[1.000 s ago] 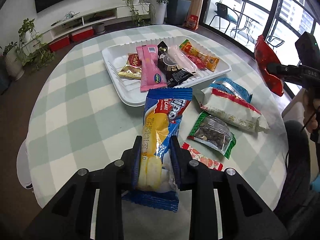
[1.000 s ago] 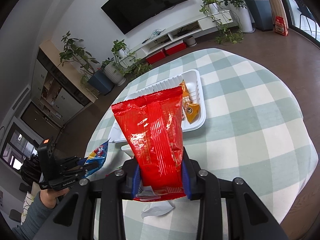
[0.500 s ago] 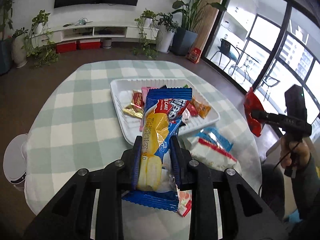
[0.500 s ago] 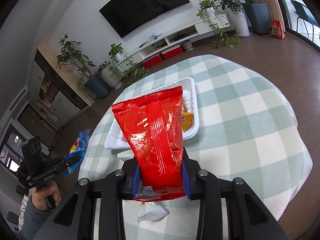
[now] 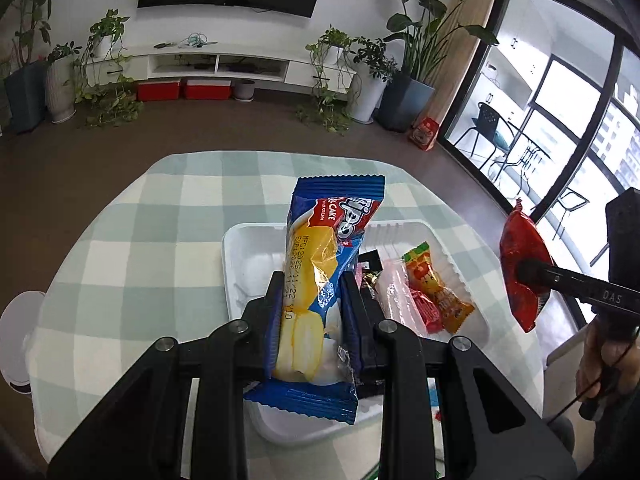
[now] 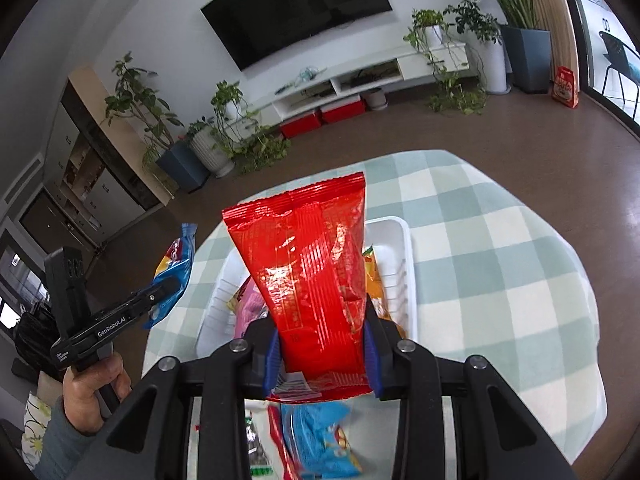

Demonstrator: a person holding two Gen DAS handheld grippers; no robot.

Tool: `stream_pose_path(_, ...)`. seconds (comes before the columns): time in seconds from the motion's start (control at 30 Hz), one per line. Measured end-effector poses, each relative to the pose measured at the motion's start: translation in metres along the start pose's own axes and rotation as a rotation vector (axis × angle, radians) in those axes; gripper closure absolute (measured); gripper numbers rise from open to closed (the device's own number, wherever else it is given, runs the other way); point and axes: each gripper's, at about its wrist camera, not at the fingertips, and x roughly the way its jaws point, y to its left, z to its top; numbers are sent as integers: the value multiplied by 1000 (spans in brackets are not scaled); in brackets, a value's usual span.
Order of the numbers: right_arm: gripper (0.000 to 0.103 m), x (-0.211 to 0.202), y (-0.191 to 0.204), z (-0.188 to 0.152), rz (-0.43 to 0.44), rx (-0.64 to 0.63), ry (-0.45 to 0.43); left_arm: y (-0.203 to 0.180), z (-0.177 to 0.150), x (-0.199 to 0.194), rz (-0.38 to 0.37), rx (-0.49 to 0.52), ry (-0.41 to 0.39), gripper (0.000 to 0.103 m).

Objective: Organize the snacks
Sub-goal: 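Carry the cake packet and red chip bag to the white tray and release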

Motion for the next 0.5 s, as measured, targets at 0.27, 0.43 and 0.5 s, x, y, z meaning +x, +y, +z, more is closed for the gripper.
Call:
stream_pose_path(0.27,67,70,6,-1,-48,10,127,2,-16,44,23,-15,38,78)
stream_pose_path(0.43,67,88,7,-6,-62,13,162,8,-27,65,44,-20,63,78)
stream_pose_path(0.5,67,92,7,-5,-71,18,162,10,-31,68,43,-28,63,78)
